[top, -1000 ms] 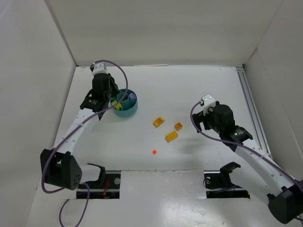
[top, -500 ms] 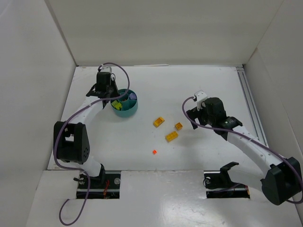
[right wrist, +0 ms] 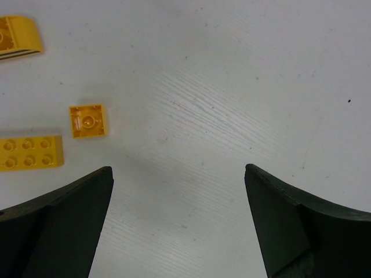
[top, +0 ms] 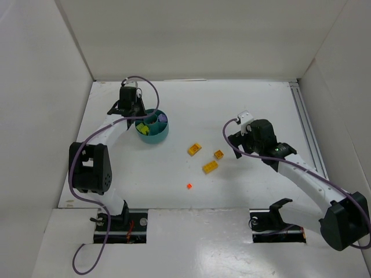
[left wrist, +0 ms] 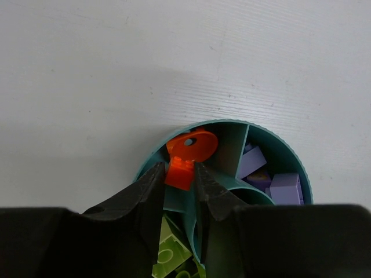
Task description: Sort the legos into containers by color
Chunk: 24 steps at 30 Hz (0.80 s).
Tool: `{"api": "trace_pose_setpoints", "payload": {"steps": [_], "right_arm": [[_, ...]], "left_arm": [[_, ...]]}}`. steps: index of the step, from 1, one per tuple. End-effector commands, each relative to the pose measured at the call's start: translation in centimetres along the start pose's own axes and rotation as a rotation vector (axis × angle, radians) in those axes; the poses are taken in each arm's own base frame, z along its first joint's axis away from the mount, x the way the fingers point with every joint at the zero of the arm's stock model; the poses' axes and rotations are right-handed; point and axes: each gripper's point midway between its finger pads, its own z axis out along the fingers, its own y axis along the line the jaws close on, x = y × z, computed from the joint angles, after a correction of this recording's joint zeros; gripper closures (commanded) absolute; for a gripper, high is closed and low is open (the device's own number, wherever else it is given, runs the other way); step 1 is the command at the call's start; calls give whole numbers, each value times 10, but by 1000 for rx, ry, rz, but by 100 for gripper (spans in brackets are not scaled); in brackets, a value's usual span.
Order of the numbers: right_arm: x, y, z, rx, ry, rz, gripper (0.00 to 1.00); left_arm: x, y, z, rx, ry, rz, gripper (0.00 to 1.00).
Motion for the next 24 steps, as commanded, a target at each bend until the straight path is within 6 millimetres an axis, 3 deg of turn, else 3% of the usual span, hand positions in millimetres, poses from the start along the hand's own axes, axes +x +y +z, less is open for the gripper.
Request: {"api": "trace_pose_setpoints", "payload": {"steps": [1,6,12,13,14,15,17,18,19,20,21,22,24], "right_arm": [[-35,-8,-7,22,-111,26,1],[-37,-8,-13,25,-129,28,1],[-36,-5,-21,2,-150,4,1],[-40,4,-24,-51,-172,-17,1],[-41,13,-24,-86,-179,-47,1],[-45,20,-27,-112,-196,-82,1],[-47,38,-29,-156,-206,-122,1],[-45,63,-32,-220,-212,-180,3],[-44,75,-32,-241,-208,-205,3],[-37,89,-31,-268,-190,-237,3],[-41,122,-38,-348,-226,-293,3],[-32,140,-34,-388,-206,-337,3],[-25,164,-33,-431,-197,-397,4]], "left_arm": [[-30,-6,-5,13,-73,7,78],[-37,-8,-13,21,-94,6,59],[-55,-12,-44,43,-161,-15,45],[-52,-12,-50,52,-158,-14,38],[-53,-15,-57,71,-166,-27,13],[-53,-15,-72,80,-184,-61,0],[-44,-22,-90,121,-184,-84,0],[-24,-18,-93,112,-152,-95,0],[-25,-22,-118,131,-193,-109,0],[-16,-28,-128,135,-197,-139,0],[-10,-30,-137,128,-211,-169,0],[-1,-28,-154,128,-244,-210,0],[16,-37,-170,191,-219,-289,0]]}}
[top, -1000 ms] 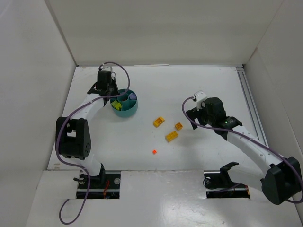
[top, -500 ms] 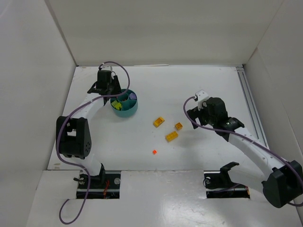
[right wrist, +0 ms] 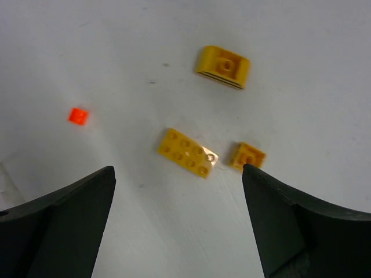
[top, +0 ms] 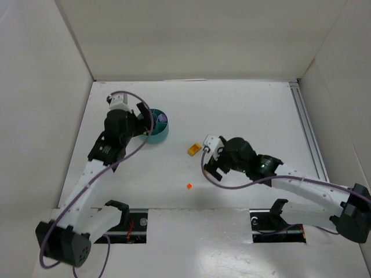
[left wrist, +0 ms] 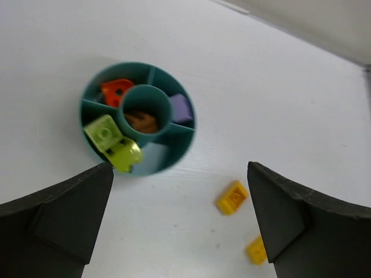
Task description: Sort the legos into containers by color
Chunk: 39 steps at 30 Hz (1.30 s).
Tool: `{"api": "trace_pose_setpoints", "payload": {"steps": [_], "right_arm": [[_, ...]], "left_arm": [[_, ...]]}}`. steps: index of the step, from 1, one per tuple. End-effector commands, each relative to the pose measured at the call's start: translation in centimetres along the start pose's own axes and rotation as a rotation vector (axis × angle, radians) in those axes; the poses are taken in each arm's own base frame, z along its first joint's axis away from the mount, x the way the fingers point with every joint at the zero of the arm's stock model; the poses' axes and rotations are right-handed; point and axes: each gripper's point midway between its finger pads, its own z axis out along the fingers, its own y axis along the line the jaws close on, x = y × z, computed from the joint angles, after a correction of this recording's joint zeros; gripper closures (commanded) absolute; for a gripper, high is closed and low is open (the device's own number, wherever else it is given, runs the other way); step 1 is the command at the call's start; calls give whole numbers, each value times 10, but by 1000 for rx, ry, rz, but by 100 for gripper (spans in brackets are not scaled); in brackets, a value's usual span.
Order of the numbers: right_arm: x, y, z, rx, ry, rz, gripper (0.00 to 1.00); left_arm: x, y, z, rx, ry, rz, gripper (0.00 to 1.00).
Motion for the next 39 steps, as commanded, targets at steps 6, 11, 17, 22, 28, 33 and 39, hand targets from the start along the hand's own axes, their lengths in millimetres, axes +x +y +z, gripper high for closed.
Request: {"api": "trace_pose_setpoints", "payload": {"steps": [6,11,17,22,28,33,39], "right_arm": [[7,86,41,-236,21,-252,17],[17,104,64,-305,33,-360,26],[20,121,84,-386,17,-395,34],[21,130,100,-426,15,-425,37],[31,137,112,-459,42,-432,37],[31,139,113,-468,39,-431,52],[37,140,112,-470,53,-413,70]], "left_arm": [[41,7,-60,55,-7,-220,0],[49,10,-63,52,14,-222,0],[53,10,-62,54,27,-221,0],[53,10,-59,60,19,-213,0],[51,7,-62,80,8,-215,0],[55,10,-63,81,6,-216,0],[55,10,-63,81,6,-216,0]]}}
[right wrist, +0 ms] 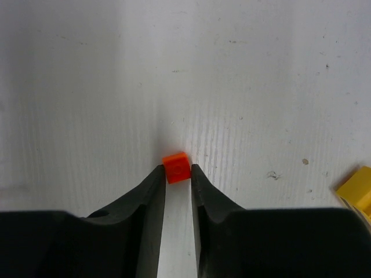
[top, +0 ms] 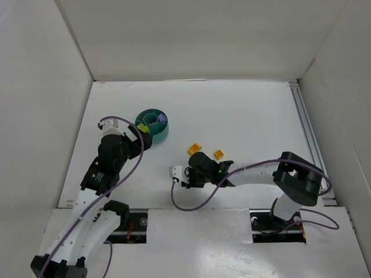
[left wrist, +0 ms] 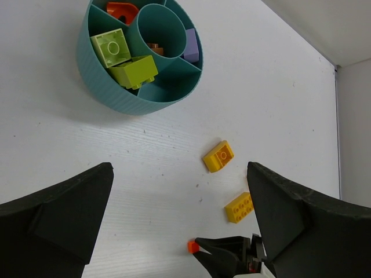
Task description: Sort the legos into containers by color
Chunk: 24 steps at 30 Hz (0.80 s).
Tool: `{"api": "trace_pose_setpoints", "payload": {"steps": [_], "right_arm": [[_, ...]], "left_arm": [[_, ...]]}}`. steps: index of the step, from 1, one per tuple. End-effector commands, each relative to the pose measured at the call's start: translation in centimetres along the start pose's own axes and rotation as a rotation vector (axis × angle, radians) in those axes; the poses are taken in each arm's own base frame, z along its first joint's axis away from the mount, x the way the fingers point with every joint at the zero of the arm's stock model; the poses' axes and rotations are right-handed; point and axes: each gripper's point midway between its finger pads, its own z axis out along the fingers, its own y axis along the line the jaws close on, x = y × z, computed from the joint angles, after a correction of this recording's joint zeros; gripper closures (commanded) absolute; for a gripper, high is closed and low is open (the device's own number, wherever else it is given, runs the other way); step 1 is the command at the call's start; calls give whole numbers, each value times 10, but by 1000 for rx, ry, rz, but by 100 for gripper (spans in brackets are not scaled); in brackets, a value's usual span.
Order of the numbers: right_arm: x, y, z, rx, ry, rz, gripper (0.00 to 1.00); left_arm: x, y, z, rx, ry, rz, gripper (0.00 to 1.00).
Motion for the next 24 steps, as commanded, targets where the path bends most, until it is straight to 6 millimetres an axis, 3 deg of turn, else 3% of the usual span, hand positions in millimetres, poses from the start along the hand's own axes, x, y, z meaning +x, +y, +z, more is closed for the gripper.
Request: {"api": "trace_pose_setpoints", "payload": {"steps": [1,6,11,14,17,18,19,21,22,24], "right_arm": [[-10,2,2,-9,-32,-7,74],[-23,-4,-7,24,-71,3,83],[-57,-28,-30,124,-151,14,90],[-91,-55,-48,228,-210,17,91],[-144,-87,-67,299,-284,-3,93],[-138,-91,-67,303,-267,7,93],[-160,-108,-71,326,-295,8,93],[-167,-130,-71,337,-275,28,93],[-187,-150,-69,356,-293,30,93],[-188,-167,-63,358,-243,51,93]], "left_arm": [[-5,-8,-1,38,-26,-3,0],[-6,-9,-2,44,-33,-4,0],[-15,-6,-5,24,-81,-49,0],[-21,4,-7,-24,-127,-95,0],[-33,12,-15,-59,-211,-174,0],[-34,16,-15,-78,-220,-189,0],[-36,19,-17,-92,-234,-207,0],[-38,26,-18,-122,-267,-265,0],[-40,24,-20,-113,-275,-278,0],[-41,29,-20,-134,-288,-286,0]]}}
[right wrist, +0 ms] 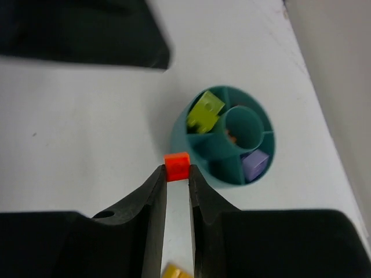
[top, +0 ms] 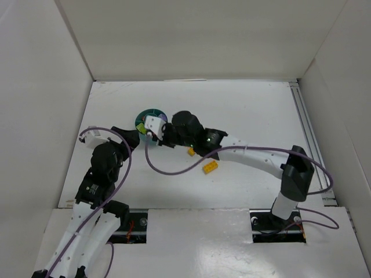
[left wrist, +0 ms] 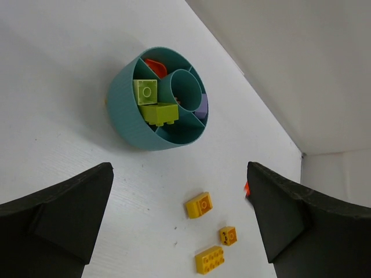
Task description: Sort the legos into containers by color
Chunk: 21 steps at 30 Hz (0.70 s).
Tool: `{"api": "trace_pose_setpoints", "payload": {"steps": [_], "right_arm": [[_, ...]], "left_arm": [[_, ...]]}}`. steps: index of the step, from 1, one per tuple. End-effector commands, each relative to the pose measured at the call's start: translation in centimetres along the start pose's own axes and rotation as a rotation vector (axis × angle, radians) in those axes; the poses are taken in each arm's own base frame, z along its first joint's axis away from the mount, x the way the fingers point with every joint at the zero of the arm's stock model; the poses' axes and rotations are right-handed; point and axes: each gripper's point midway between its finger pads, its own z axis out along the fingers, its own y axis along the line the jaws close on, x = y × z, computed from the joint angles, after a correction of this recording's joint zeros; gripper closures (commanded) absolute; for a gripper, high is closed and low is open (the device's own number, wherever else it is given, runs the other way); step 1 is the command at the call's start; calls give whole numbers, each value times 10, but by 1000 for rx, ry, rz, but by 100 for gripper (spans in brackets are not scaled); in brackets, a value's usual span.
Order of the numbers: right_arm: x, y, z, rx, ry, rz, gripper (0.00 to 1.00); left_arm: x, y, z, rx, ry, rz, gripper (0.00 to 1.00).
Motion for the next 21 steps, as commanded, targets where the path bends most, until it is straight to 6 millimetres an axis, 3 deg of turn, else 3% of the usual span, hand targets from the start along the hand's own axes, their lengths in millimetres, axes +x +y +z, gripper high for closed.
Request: {"api": "trace_pose_setpoints", "payload": {"steps": [1,2,4,5,9,14,21], "right_arm": [[27,-28,31,14,135,34,93],[-2,-48,36,52,97,13,93],[7,-62,47,64,152,15,93],[-1,-70,63,69,140,5,93],[1,-89,88,83,140,15,93],[-6,-100,113,39,20,29,93],[-11,-111,127,62,-28,22,93]], "left_arm": [[-11,5,1,-37,-65,-65,0],[-12,6,1,-42,-73,-65,0],[-17,3,0,-41,-88,-69,0],[-16,5,1,-49,-83,-65,0],[-17,8,3,-67,-95,-61,0],[-18,11,5,-62,-120,-78,0],[-21,18,3,-71,-151,-74,0]]}}
